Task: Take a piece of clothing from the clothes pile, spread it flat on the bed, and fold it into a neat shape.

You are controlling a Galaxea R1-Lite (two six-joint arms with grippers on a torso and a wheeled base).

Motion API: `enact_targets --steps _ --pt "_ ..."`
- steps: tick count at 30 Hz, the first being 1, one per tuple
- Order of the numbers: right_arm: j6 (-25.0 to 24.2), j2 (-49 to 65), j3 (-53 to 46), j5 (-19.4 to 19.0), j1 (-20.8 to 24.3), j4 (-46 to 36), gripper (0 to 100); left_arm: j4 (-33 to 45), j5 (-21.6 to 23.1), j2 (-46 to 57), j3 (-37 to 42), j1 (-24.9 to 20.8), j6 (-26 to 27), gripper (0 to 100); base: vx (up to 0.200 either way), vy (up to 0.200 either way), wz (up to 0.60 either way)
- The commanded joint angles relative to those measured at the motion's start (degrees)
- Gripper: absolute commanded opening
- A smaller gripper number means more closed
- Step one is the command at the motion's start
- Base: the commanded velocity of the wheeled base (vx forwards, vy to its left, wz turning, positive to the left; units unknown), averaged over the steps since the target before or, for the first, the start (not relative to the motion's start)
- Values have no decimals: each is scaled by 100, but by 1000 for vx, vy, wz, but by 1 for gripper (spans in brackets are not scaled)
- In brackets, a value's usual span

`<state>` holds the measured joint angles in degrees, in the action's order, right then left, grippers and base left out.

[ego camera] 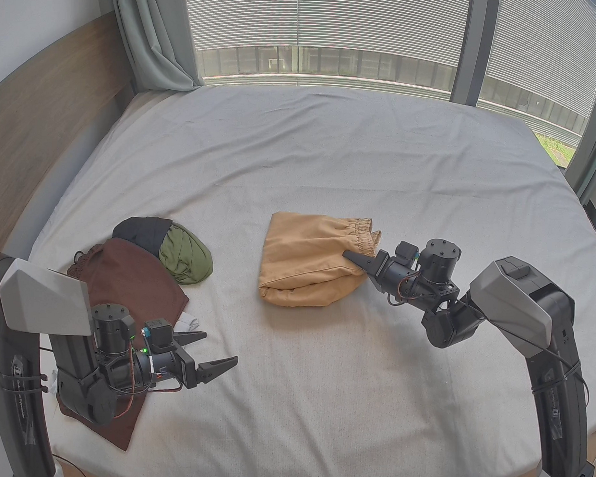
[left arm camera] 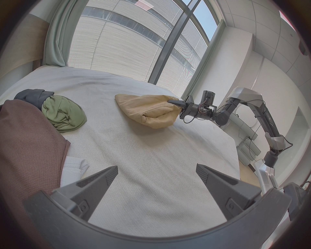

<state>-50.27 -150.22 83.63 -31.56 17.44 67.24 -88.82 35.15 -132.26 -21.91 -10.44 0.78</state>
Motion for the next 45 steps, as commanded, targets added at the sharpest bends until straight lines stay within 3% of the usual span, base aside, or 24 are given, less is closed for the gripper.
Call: enact_targets --steps 1,13,14,23,33,45 --pt "9 -112 -154 27 -22 61 0 -4 10 16 -7 6 1 100 0 0 0" --pt "9 -235 -268 36 -13 254 0 -4 10 16 -33 6 1 100 0 0 0" --pt "9 -235 -268 45 -13 263 100 -4 10 16 -33 6 1 100 0 0 0" --pt "202 55 -910 36 -39 281 100 -4 10 68 -42 15 1 100 0 0 0" --pt "501 1057 -2290 36 -505 738 100 -4 10 112 -51 6 1 100 0 0 0" --pt "580 1707 -2413 36 -584 782 100 -4 10 191 -51 15 -8 100 0 0 0"
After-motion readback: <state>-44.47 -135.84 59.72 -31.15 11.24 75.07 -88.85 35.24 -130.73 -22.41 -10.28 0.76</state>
